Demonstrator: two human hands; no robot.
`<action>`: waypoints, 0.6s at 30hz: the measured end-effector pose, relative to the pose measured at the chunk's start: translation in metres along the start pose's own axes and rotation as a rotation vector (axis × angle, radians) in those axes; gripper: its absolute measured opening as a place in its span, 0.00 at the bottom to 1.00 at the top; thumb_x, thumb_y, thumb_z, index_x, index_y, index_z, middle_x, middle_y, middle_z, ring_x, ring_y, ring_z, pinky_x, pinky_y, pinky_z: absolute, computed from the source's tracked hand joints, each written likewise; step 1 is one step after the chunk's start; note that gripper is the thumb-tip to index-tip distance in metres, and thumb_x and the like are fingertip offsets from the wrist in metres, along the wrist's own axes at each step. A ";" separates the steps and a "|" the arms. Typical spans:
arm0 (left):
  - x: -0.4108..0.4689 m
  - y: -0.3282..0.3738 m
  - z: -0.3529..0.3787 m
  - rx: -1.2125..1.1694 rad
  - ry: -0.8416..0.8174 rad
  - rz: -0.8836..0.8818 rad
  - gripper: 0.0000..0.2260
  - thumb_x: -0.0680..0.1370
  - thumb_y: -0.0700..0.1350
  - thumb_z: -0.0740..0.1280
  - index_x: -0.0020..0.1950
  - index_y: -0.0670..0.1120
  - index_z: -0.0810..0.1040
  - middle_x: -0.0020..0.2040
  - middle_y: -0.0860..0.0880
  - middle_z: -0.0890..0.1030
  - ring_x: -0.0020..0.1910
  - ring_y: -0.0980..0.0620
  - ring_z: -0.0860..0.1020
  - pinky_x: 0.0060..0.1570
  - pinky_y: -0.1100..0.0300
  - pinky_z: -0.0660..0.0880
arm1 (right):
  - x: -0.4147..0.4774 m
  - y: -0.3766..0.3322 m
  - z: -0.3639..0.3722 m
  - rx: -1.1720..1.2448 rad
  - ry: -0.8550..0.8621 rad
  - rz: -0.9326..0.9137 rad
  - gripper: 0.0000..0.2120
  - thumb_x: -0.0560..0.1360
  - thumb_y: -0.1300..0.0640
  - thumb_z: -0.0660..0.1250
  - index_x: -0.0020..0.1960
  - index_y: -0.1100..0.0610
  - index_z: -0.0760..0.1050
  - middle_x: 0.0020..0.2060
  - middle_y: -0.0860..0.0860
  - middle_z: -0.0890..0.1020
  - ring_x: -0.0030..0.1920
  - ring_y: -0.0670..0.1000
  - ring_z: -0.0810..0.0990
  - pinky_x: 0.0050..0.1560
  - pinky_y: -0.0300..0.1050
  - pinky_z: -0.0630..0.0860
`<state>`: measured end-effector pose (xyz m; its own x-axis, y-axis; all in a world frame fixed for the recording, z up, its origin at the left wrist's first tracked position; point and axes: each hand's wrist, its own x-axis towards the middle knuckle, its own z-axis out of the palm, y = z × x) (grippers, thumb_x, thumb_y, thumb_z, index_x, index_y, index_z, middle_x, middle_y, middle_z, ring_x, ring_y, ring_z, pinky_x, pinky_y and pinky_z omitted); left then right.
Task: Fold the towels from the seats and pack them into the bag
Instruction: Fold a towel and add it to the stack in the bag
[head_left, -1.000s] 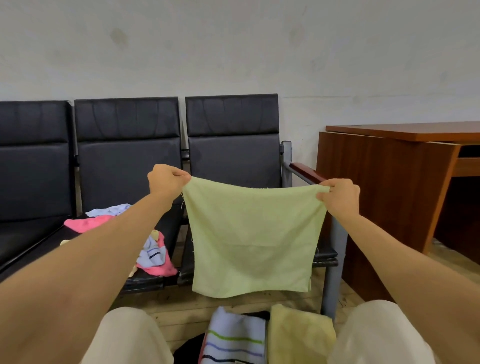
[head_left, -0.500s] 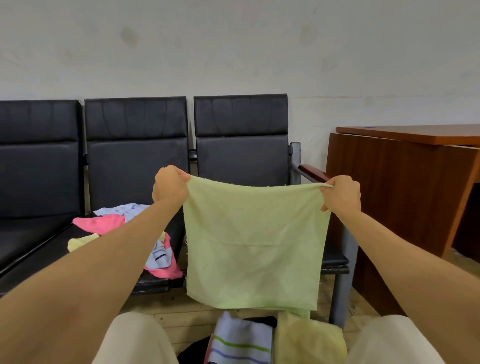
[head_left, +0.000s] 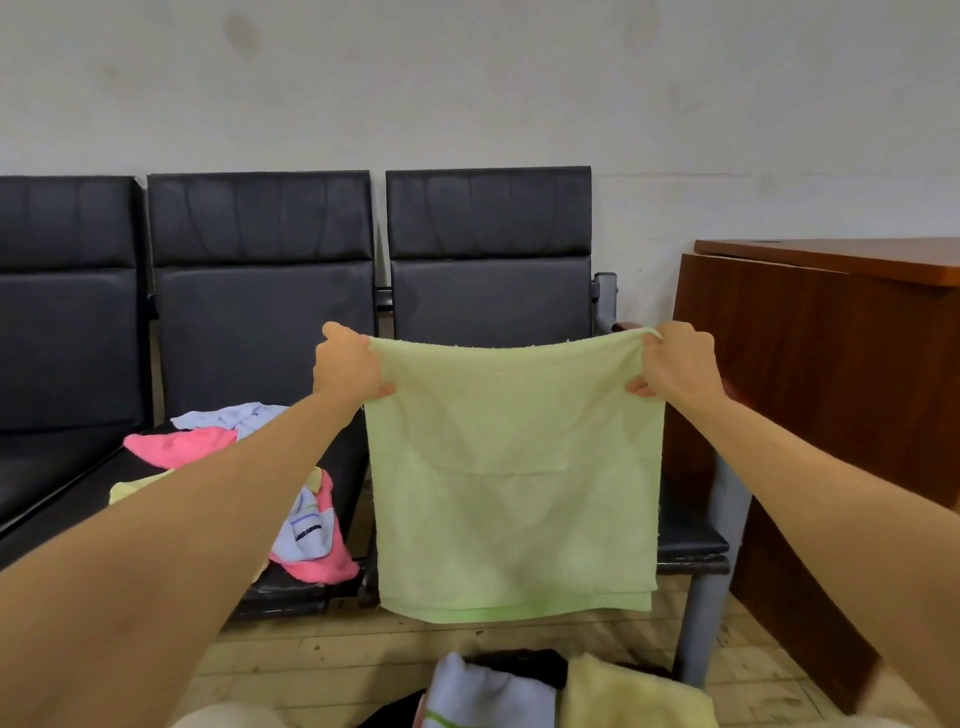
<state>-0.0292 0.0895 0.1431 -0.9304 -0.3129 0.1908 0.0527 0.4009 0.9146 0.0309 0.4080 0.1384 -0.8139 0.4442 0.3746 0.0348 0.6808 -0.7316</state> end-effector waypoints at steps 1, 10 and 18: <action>0.008 -0.003 0.004 0.030 -0.008 0.015 0.16 0.77 0.32 0.62 0.63 0.37 0.64 0.60 0.39 0.70 0.56 0.34 0.75 0.50 0.43 0.78 | 0.008 0.000 0.006 -0.013 0.009 -0.007 0.11 0.80 0.61 0.55 0.53 0.64 0.75 0.45 0.63 0.82 0.45 0.63 0.83 0.41 0.50 0.80; 0.049 -0.055 0.049 0.160 -0.048 0.116 0.04 0.81 0.37 0.58 0.54 0.42 0.64 0.51 0.42 0.71 0.47 0.47 0.70 0.43 0.54 0.69 | 0.041 0.034 0.066 -0.163 0.061 -0.166 0.12 0.83 0.60 0.55 0.54 0.64 0.76 0.47 0.60 0.81 0.45 0.57 0.77 0.45 0.43 0.65; 0.007 -0.150 0.073 0.252 -0.226 0.096 0.02 0.81 0.37 0.55 0.50 0.43 0.66 0.42 0.48 0.73 0.39 0.51 0.73 0.36 0.58 0.69 | -0.008 0.117 0.104 -0.214 -0.231 -0.083 0.13 0.82 0.60 0.57 0.59 0.62 0.78 0.52 0.59 0.82 0.50 0.57 0.78 0.42 0.40 0.62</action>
<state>-0.0700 0.0896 -0.0191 -0.9839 -0.0763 0.1619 0.0787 0.6279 0.7743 -0.0193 0.4233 -0.0096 -0.9281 0.2550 0.2711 0.0642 0.8272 -0.5583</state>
